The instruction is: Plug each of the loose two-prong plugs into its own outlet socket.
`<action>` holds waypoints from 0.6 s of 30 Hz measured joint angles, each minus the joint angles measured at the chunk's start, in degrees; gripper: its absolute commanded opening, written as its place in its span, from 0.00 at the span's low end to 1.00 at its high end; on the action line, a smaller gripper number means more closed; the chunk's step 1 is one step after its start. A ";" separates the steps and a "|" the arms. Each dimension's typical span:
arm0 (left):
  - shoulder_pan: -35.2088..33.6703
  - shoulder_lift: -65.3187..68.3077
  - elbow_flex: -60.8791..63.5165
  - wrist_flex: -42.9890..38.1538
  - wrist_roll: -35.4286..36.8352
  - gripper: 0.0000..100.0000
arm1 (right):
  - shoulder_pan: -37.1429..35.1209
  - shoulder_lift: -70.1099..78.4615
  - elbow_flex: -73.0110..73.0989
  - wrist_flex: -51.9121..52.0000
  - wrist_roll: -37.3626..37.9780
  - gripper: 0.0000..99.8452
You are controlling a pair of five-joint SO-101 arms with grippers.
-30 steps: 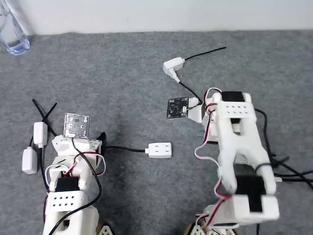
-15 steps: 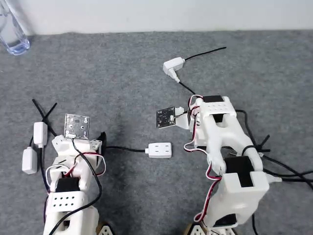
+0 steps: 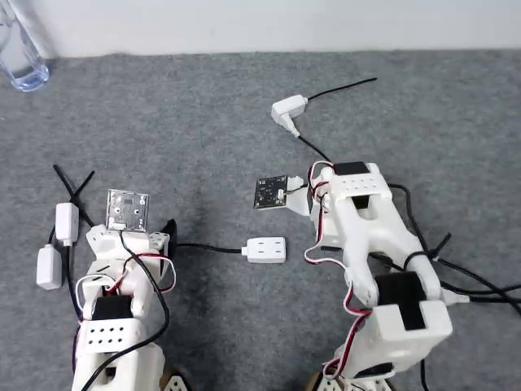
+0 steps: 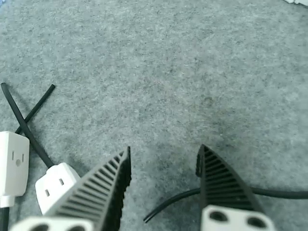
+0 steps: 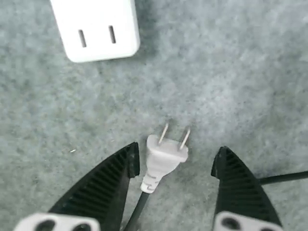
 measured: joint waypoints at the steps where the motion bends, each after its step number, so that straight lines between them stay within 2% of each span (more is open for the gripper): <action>1: 0.00 0.00 0.00 0.00 0.00 0.21 | 0.09 -0.62 0.35 0.18 0.00 0.24; 12: 0.00 0.00 0.00 0.00 0.00 0.21 | 3.96 -2.02 1.23 0.26 0.79 0.24; 18: 0.00 0.00 0.00 0.00 0.00 0.21 | 3.78 1.23 1.23 -1.23 1.32 0.24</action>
